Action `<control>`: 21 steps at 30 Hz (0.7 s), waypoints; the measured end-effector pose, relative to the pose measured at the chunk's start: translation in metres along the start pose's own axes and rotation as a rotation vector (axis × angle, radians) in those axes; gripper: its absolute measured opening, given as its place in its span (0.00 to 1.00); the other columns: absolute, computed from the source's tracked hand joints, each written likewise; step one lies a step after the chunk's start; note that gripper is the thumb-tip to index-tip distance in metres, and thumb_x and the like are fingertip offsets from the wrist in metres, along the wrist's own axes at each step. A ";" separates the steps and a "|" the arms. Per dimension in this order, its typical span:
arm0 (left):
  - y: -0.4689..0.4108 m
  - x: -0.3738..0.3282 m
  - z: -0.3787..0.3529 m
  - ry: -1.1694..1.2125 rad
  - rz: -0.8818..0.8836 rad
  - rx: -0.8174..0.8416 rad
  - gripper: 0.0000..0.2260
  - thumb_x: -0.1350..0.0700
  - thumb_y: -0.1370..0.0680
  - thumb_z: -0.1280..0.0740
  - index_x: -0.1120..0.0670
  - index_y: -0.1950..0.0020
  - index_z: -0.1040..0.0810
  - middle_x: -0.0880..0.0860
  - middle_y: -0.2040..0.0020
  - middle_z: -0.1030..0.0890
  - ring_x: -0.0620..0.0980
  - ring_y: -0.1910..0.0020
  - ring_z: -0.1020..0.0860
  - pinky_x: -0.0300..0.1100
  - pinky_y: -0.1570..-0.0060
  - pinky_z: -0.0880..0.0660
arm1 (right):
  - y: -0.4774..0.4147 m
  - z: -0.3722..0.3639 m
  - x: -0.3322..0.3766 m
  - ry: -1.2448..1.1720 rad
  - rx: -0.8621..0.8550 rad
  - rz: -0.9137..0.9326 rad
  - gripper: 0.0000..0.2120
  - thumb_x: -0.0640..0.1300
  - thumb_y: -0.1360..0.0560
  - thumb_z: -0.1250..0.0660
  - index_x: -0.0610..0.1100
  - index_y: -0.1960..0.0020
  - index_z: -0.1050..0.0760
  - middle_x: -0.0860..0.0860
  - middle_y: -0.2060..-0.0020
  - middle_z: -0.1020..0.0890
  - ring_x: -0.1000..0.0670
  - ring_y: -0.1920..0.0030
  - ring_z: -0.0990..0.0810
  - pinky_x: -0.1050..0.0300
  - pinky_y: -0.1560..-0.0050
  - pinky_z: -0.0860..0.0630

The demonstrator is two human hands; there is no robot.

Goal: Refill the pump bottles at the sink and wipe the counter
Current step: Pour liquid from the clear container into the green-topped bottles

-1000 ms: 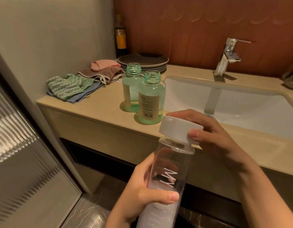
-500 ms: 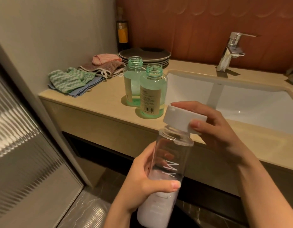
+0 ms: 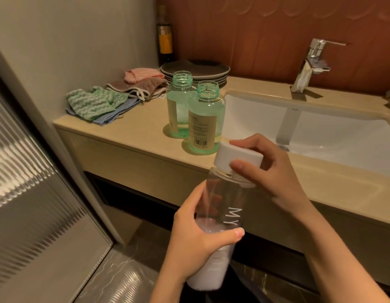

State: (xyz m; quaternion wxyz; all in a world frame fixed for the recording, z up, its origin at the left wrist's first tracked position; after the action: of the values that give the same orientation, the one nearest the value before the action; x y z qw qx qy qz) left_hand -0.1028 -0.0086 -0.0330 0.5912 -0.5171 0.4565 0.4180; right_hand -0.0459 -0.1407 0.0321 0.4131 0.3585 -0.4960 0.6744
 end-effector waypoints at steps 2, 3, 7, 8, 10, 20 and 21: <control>0.001 0.002 0.002 -0.111 -0.023 -0.085 0.29 0.56 0.38 0.22 0.42 0.41 0.25 0.47 0.46 0.19 0.46 0.44 0.21 0.41 0.46 0.24 | 0.003 -0.001 -0.003 0.198 -0.091 0.010 0.21 0.67 0.39 0.34 0.54 0.55 0.27 0.55 0.54 0.22 0.56 0.54 0.25 0.67 0.59 0.29; 0.002 0.004 0.003 -0.159 -0.026 -0.130 0.30 0.53 0.39 0.22 0.41 0.40 0.26 0.45 0.45 0.20 0.45 0.44 0.22 0.41 0.46 0.24 | 0.005 -0.002 -0.002 0.316 -0.108 0.042 0.23 0.71 0.37 0.38 0.54 0.54 0.29 0.54 0.54 0.23 0.54 0.53 0.26 0.66 0.57 0.31; 0.004 0.005 0.012 -0.250 -0.018 -0.235 0.34 0.50 0.42 0.22 0.41 0.37 0.27 0.42 0.45 0.21 0.41 0.42 0.24 0.34 0.46 0.26 | 0.010 -0.002 0.004 0.334 -0.148 0.093 0.26 0.71 0.28 0.50 0.54 0.51 0.24 0.50 0.56 0.25 0.60 0.54 0.30 0.72 0.55 0.37; 0.004 0.004 0.014 -0.267 -0.020 -0.245 0.34 0.50 0.42 0.22 0.41 0.38 0.27 0.41 0.45 0.21 0.40 0.43 0.24 0.32 0.46 0.27 | 0.010 0.001 0.005 0.298 -0.168 0.078 0.21 0.68 0.28 0.46 0.55 0.53 0.24 0.50 0.56 0.25 0.60 0.53 0.29 0.72 0.54 0.36; 0.004 0.001 0.017 -0.286 -0.029 -0.249 0.33 0.51 0.42 0.22 0.40 0.38 0.27 0.40 0.45 0.22 0.39 0.42 0.25 0.31 0.47 0.27 | 0.010 0.004 0.005 0.277 -0.171 0.067 0.13 0.63 0.31 0.41 0.57 0.55 0.24 0.52 0.55 0.25 0.59 0.51 0.27 0.69 0.50 0.32; 0.010 0.011 0.018 -0.347 -0.004 -0.333 0.37 0.52 0.43 0.21 0.41 0.36 0.28 0.39 0.47 0.22 0.37 0.46 0.24 0.25 0.53 0.30 | 0.020 -0.002 0.009 0.045 -0.205 -0.024 0.16 0.63 0.33 0.33 0.50 0.57 0.22 0.58 0.54 0.17 0.58 0.51 0.20 0.66 0.53 0.24; 0.010 0.013 0.021 -0.345 -0.002 -0.351 0.37 0.52 0.43 0.20 0.41 0.36 0.28 0.40 0.48 0.22 0.37 0.47 0.24 0.24 0.53 0.30 | 0.023 -0.002 0.014 0.031 -0.211 0.002 0.14 0.61 0.32 0.35 0.52 0.57 0.21 0.59 0.56 0.17 0.58 0.53 0.19 0.68 0.54 0.25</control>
State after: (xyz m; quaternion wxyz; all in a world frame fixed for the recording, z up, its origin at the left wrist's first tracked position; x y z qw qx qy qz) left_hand -0.1069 0.0138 -0.0464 0.5619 -0.5335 0.2686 0.5723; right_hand -0.0729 -0.1394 0.0353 0.4556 0.3020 -0.5581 0.6243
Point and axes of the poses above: each hand's wrist, its own y-axis away from the middle knuckle, its own z-axis out of the back of the hand, x = y × z, the point moved 6 cm from there along -y, towards the middle knuckle
